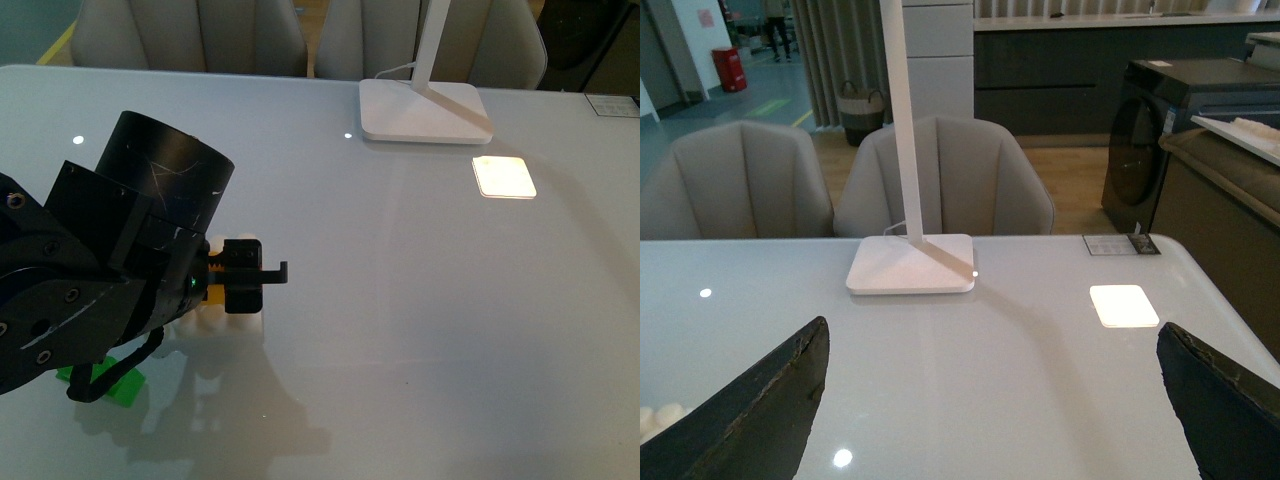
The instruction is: Insert yellow block into base center
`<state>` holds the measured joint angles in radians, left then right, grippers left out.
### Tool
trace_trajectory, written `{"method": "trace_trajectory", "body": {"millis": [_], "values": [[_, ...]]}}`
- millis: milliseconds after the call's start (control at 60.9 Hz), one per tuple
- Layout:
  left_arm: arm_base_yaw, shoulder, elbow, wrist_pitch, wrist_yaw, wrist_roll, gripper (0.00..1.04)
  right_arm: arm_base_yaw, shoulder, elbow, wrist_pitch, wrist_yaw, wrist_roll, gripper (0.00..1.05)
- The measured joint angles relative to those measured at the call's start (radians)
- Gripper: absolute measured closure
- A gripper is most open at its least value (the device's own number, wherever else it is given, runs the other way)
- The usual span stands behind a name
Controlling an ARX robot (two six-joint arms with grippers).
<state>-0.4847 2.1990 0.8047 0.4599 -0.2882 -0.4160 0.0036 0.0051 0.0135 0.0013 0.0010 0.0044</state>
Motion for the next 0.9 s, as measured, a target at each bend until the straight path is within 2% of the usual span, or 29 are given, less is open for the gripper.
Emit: {"method": "trace_trajectory", "body": {"millis": [903], "values": [[0.007, 0.058, 0.023, 0.029, -0.026, 0.048, 0.42, 0.0, 0.0, 0.0, 0.0, 0.0, 0.0, 0.09]]}}
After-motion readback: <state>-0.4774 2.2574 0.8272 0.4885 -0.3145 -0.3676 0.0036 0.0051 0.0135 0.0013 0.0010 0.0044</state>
